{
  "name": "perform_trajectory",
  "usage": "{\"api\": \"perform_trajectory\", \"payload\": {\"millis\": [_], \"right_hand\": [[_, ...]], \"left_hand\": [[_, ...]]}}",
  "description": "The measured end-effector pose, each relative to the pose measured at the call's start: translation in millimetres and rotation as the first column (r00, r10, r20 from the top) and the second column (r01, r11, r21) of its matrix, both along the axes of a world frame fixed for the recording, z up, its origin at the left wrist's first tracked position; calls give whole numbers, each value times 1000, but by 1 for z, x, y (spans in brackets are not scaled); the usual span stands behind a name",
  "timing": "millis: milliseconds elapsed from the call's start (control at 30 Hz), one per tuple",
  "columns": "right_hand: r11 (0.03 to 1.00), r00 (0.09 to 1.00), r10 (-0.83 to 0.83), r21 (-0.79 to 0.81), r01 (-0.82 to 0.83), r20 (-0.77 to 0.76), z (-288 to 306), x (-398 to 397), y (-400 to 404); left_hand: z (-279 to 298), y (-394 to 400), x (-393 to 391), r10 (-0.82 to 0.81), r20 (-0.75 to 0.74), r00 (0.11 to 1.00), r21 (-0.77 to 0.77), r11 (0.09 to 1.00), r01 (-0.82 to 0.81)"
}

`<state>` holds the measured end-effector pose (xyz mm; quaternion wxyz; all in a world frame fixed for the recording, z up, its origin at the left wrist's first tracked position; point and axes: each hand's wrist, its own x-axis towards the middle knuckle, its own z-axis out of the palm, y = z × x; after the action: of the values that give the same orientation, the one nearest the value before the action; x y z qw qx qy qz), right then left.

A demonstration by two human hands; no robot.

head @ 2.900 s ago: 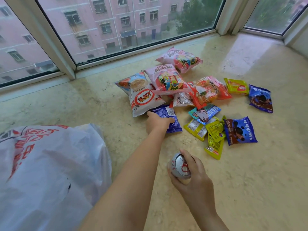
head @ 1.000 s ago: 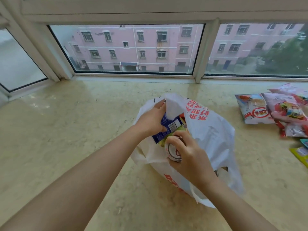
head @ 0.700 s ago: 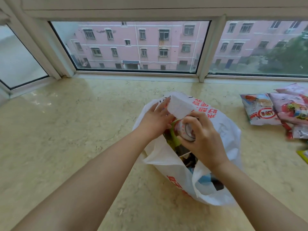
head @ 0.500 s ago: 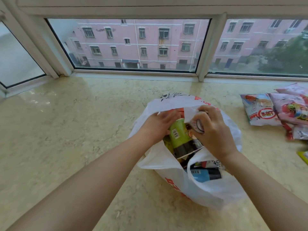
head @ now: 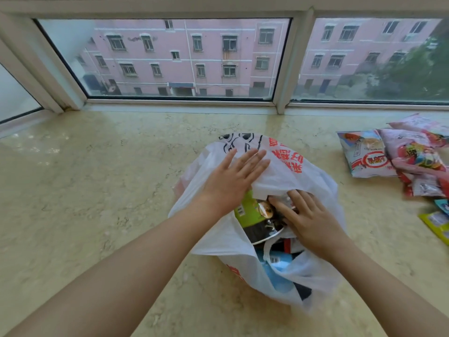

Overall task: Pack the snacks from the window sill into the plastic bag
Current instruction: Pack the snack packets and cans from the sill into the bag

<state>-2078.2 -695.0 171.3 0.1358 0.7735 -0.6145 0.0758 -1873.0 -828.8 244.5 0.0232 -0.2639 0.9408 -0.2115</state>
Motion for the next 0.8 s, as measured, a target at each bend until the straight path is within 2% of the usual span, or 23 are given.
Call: {"api": "perform_trajectory", "payload": {"millis": [100,267,433,533,800], "right_hand": [[992,995,-99,81,96,32,3,-3,5],[986,993,-113,126,108,36,25,2,8],[990,990,-139,37,137,35,37,-10,43],[983,983,-182,-3,182,34,38,-24,67],[934,934,-356,-38,356,17,26,-81,121]], "left_hand": [[4,3,-13,32,23,999,91,995,-34],[3,17,-31,-22,16,1000,143,990,19],[5,43,-47,-160,-195,968,134,973,188],[8,59,-61,-174,-287,942,136,966,220],[3,92,-132,-227,-310,923,160,945,286]]}}
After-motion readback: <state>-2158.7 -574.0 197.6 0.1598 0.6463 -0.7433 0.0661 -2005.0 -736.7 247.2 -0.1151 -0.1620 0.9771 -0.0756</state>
